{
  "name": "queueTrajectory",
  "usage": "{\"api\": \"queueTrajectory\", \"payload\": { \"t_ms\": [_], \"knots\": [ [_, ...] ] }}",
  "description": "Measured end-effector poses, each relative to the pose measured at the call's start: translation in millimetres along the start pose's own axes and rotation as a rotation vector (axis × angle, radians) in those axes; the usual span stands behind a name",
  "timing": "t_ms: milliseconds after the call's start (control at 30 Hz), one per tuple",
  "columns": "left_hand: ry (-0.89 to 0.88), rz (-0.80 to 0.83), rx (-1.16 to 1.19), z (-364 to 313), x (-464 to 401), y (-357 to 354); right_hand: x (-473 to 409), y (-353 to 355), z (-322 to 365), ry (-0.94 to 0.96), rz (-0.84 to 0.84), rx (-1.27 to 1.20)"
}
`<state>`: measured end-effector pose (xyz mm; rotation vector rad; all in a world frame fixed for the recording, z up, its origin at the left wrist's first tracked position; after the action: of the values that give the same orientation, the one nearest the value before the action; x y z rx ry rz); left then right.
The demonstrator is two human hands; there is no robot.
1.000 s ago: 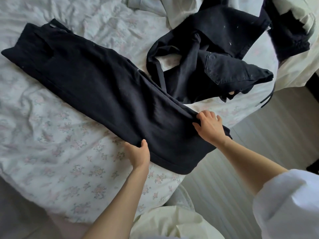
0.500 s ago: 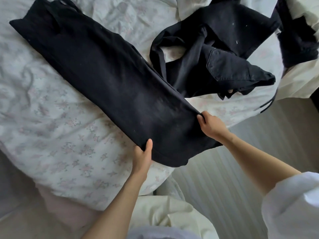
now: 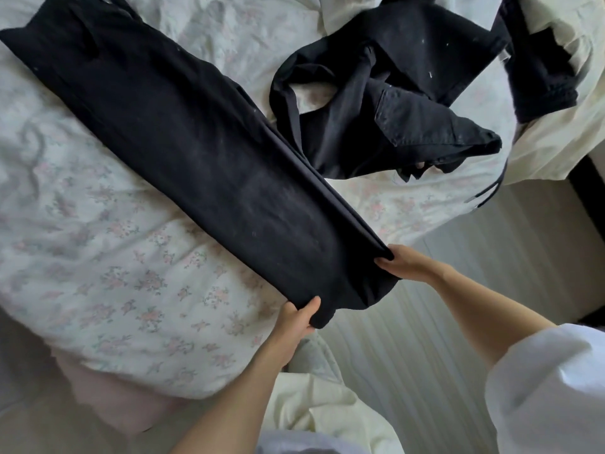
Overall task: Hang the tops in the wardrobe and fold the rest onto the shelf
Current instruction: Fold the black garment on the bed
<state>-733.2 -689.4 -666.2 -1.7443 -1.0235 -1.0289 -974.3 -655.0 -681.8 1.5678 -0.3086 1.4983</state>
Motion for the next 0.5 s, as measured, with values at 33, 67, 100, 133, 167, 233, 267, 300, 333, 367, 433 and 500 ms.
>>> {"api": "queueTrajectory", "payload": {
  "t_ms": [33,67,100,133,167,233,267,300,333,367,433,500],
  "knots": [
    [0.012,-0.01,0.042,4.9,-1.9,2.1,1.2,-3.4,-4.3,-0.014,0.005,-0.016],
    [0.036,-0.018,0.08,12.9,-3.1,4.2,3.3,-6.7,-11.0,-0.038,0.003,-0.018],
    [0.062,-0.033,0.103,19.2,-3.1,6.2,5.1,-6.1,-17.1,-0.071,-0.02,0.014],
    [0.088,-0.052,0.078,25.6,-2.1,8.2,8.1,-4.4,-25.5,-0.121,-0.061,0.094],
    [0.118,-0.074,-0.002,30.5,-0.6,10.4,10.7,-0.5,-32.7,-0.179,-0.108,0.199],
    [0.168,-0.133,-0.36,35.0,1.2,18.7,18.3,2.3,-42.7,-0.289,-0.167,0.34],
    [0.187,-0.177,-0.604,32.4,3.5,26.0,21.0,-0.1,-44.9,-0.332,-0.175,0.359],
    [0.187,-0.217,-0.842,23.5,5.5,33.7,23.3,-2.2,-43.7,-0.365,-0.187,0.341],
    [0.143,-0.24,-1.029,11.3,4.9,38.4,25.3,-2.7,-38.0,-0.371,-0.225,0.301],
    [0.046,-0.247,-1.147,-7.0,5.0,38.5,27.0,2.1,-23.9,-0.332,-0.314,0.273],
    [-0.273,-0.261,-1.219,-53.0,11.2,26.1,35.8,14.7,22.0,-0.123,-0.535,0.298],
    [-0.683,-0.31,-1.273,-109.2,29.7,15.2,43.2,15.4,84.1,0.161,-0.639,0.367]
  ]
}}
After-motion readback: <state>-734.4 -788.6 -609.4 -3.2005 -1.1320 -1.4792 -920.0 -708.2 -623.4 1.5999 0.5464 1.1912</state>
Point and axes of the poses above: each hand's wrist, its own x-axis away from the middle knuckle, its own y-axis out of the back of the hand, z = x × y, the point moved 10 cm from there along -x, towards the middle knuckle, and after that the axes turned 9 degrees about x, right-handed, at the moved point
